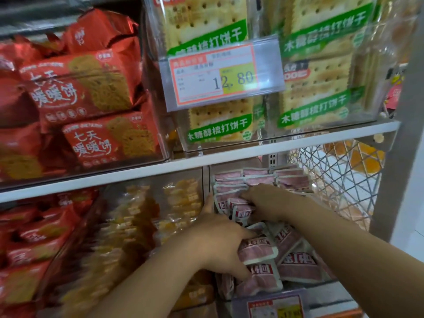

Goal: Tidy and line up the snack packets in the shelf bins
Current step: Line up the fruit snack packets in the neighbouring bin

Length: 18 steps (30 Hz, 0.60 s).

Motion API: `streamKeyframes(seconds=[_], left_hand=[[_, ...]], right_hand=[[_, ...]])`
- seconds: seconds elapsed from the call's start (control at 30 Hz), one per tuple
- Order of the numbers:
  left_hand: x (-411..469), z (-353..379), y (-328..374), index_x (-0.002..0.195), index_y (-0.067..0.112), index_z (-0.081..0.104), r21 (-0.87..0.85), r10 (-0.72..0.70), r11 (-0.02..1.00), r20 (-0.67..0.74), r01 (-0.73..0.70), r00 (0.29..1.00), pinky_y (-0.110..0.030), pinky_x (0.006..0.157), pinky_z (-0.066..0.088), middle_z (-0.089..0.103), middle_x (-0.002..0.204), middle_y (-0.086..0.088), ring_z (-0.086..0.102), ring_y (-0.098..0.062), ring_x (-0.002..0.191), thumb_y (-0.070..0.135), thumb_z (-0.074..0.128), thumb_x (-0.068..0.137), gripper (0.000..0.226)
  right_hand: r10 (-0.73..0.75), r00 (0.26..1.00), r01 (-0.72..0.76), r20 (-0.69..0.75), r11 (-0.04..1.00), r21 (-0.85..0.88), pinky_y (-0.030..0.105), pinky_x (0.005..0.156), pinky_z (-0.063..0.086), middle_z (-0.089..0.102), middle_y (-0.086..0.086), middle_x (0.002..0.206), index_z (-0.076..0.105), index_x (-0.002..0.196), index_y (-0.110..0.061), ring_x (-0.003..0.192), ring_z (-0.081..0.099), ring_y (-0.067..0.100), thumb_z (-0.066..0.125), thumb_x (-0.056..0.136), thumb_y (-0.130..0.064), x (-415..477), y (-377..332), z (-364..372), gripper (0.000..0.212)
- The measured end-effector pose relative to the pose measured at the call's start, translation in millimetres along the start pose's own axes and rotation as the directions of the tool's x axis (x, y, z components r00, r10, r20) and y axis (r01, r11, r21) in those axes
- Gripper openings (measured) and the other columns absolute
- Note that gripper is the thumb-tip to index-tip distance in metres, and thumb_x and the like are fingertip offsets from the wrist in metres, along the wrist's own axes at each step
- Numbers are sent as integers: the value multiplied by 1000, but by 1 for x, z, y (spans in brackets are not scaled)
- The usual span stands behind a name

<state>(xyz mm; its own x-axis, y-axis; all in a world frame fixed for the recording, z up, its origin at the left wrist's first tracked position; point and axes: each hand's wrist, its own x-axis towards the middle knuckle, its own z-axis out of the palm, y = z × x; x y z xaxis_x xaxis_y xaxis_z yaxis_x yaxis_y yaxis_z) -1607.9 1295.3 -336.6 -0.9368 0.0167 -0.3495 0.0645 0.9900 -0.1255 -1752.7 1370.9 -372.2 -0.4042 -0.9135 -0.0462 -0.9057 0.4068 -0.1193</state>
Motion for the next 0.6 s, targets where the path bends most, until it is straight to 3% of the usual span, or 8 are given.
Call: streamKeyframes(seconds=[0.1, 0.17, 0.2, 0.23, 0.27, 0.37, 0.47, 0.6], left_hand=[[-3, -3, -1, 144, 38, 34, -56, -6, 998, -2, 6, 1000, -52, 109, -21, 53, 80, 8, 53, -18, 106, 58, 57, 82, 69], [-3, -3, -5, 131, 37, 49, -155, -20, 988, -20, 17, 1000, -46, 114, 9, 49, 74, 11, 51, -10, 82, 51, 60, 83, 51], [-2, -2, -8, 114, 34, 58, -220, -23, 975, -58, 10, 998, -41, 100, 33, 49, 72, 10, 49, -8, 72, 46, 62, 83, 32], [-1, -1, -13, 94, 30, 59, -264, -31, 965, -107, 2, 994, -36, 79, 44, 51, 71, 7, 49, -9, 67, 40, 63, 84, 15], [1, -1, -18, 83, 26, 58, -275, -50, 962, -156, 5, 986, -34, 66, 44, 54, 72, 5, 52, -12, 67, 37, 63, 84, 12], [5, 0, -27, 86, 21, 61, -222, -86, 974, -226, 35, 970, -32, 65, 45, 59, 80, 1, 55, -16, 75, 37, 61, 85, 16], [8, 3, -25, 91, 20, 61, -192, -116, 979, -268, 65, 956, -30, 60, 42, 56, 77, 2, 53, -16, 73, 32, 57, 87, 13], [10, 5, -26, 118, 27, 57, -227, -203, 966, -393, 119, 897, -28, 57, 33, 58, 84, 3, 53, -17, 78, 31, 53, 92, 26]], right_hand=[[37, 999, -34, -35, 995, 98, 30, 94, 39, 48, 9, 136, 35, 142, -17, 121, 47, 25, 72, 81, -24, 6, -1, 3, 71], [84, 987, -47, -138, 965, 258, 27, 85, 41, 49, 6, 128, 44, 130, -17, 108, 52, 21, 76, 76, -24, 6, -1, 1, 63], [102, 976, -40, -194, 953, 299, 27, 81, 41, 49, 4, 122, 48, 123, -18, 103, 52, 20, 77, 75, -27, 4, -1, 0, 57], [103, 966, -33, -238, 959, 280, 28, 80, 42, 49, 4, 120, 50, 118, -19, 101, 53, 21, 76, 75, -28, 2, 1, 0, 51], [88, 964, -35, -251, 977, 210, 29, 83, 43, 50, 4, 122, 51, 119, -19, 105, 54, 23, 73, 79, -26, 1, 1, 0, 47], [1, 994, 5, -110, 999, 50, 35, 98, 43, 47, 4, 139, 47, 134, -22, 123, 49, 25, 51, 88, -4, -1, 6, 6, 50], [-15, 1000, 14, 4, 972, 235, 37, 104, 38, 47, 8, 140, 44, 136, -17, 125, 47, 24, 44, 94, -9, -5, 8, 7, 44], [104, 973, -6, -205, 902, 431, 21, 85, 39, 59, -3, 118, 52, 127, -19, 109, 56, 14, 48, 97, -26, -28, 15, -17, 32]])
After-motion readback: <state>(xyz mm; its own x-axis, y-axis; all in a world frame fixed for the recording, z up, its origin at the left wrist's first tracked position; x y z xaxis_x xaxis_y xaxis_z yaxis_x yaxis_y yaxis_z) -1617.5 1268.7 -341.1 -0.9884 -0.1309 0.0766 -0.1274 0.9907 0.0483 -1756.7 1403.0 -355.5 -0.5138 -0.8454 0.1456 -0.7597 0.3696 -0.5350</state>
